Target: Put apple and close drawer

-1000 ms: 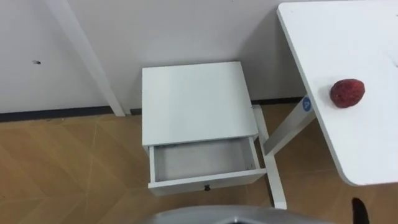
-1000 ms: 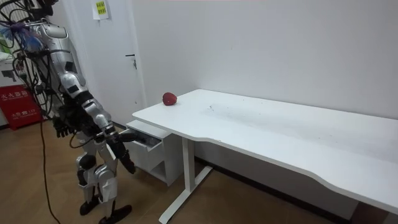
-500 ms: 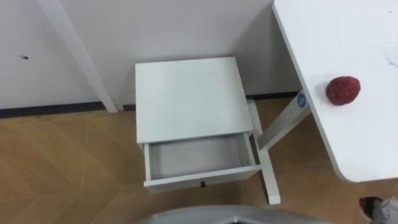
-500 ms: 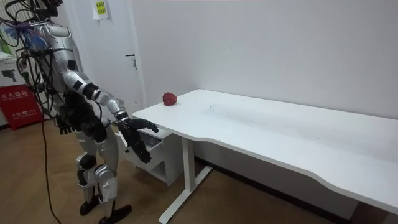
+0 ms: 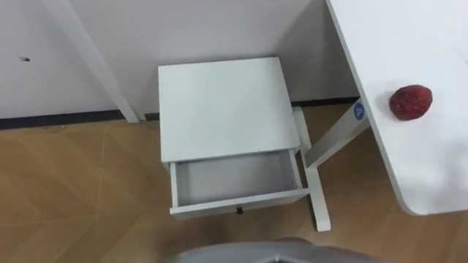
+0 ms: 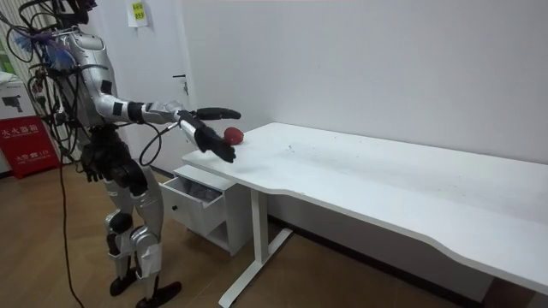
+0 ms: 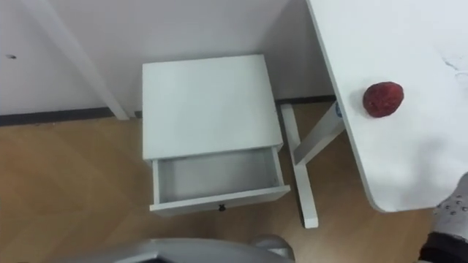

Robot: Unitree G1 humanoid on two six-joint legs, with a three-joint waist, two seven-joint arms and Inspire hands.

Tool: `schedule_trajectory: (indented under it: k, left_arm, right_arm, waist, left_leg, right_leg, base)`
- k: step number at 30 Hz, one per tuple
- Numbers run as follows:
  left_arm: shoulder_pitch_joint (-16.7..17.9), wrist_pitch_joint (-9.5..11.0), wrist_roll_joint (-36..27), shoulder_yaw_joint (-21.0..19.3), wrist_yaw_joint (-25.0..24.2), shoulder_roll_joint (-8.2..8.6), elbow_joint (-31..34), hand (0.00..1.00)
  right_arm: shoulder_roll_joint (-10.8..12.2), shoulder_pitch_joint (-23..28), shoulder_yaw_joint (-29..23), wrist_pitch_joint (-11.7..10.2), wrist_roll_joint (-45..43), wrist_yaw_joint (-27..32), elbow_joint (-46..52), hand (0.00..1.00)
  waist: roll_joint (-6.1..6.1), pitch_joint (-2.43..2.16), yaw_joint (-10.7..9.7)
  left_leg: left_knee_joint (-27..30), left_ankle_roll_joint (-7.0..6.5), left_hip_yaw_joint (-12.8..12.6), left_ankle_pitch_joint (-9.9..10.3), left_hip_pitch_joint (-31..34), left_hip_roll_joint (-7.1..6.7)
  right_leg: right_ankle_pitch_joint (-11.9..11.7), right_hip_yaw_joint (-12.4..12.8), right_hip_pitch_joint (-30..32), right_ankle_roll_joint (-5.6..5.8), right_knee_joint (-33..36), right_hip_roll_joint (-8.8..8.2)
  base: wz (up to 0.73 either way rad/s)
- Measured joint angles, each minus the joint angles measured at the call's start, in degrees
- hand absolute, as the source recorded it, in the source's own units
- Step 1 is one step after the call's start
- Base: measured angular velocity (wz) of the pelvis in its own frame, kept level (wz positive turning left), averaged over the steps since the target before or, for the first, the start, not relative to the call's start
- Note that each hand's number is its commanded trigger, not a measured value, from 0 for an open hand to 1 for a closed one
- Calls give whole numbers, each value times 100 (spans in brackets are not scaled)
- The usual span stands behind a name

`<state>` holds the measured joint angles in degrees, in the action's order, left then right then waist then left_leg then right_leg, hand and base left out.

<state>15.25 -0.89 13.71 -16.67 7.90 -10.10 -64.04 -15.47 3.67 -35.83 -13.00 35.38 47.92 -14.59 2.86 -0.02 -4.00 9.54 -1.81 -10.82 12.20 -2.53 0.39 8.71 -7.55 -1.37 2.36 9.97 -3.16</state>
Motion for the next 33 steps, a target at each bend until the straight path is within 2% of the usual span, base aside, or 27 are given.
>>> schedule_trajectory:
  k: [2, 5, 6, 12, 16, 20, 26, 33]
  left_arm:
    - [-33, -7, 42, 134, -5, -2, -4, 0]
    - [-74, -9, 45, 310, -3, 9, -4, 0]
    - [-79, -9, 44, 342, -2, 9, 0, 0]
    - [-70, -6, 40, 385, 1, 21, 3, 0]
    - [-72, 4, 25, 471, 1, 17, -7, 0]
    - [-62, 16, 32, 497, -31, 17, 5, 0]
    - [-12, 15, 41, 499, -111, 15, -2, 0]
    - [-5, 20, 42, 501, -195, 7, -3, 0]
  right_arm:
    - [-6, 33, 442, 47, -441, -43, 155, 0]
    - [-13, 49, 803, 104, -906, -322, 228, 0]
    - [-13, 43, 846, 136, -979, -373, 227, 0]
    - [-18, 51, 1303, 299, -1781, -1010, 227, 0]
    - [-31, 153, 1685, 307, -1962, -1330, 225, 0]
    - [-35, 223, 1773, 311, -2190, -1663, 142, 0]
    - [-40, 213, 2027, 316, -2425, -2160, -148, 0]
    - [-41, 213, 2125, 316, -2437, -2597, -267, 0]
  waist:
    - [-5, 3, 77]
    - [5, 13, 117]
    - [-20, -2, 129]
    - [49, 19, 137]
    - [96, 24, 197]
    - [79, 26, 300]
    - [22, 13, 301]
    - [32, 10, 293]
  left_leg:
    - [-5, 0, 3, 0, 14, 4]
    - [-6, 1, 11, -1, 13, 4]
    - [-5, 1, 7, -1, 12, 4]
    - [-4, 1, -3, -2, -1, 8]
    - [-1, 1, -6, -2, -29, 11]
    - [0, 1, 4, -1, -28, 23]
    - [1, 3, 0, -2, -30, 59]
    - [-2, 5, -2, -1, -24, 67]
  right_leg:
    - [0, -4, 26, 0, -1, 0]
    - [0, -12, 17, 0, -6, 1]
    - [0, -15, 17, 0, -9, 0]
    - [0, -29, 15, 0, -22, 0]
    - [-1, -31, -15, 0, -33, 1]
    - [-1, -32, -11, -1, -32, 1]
    - [-4, -42, -15, -5, -31, 6]
    - [-4, -47, -17, -5, -31, 13]
  base:
    - [-2]
    - [0]
    - [0]
    - [0]
    - [0]
    - [0]
    - [0]
    - [0]
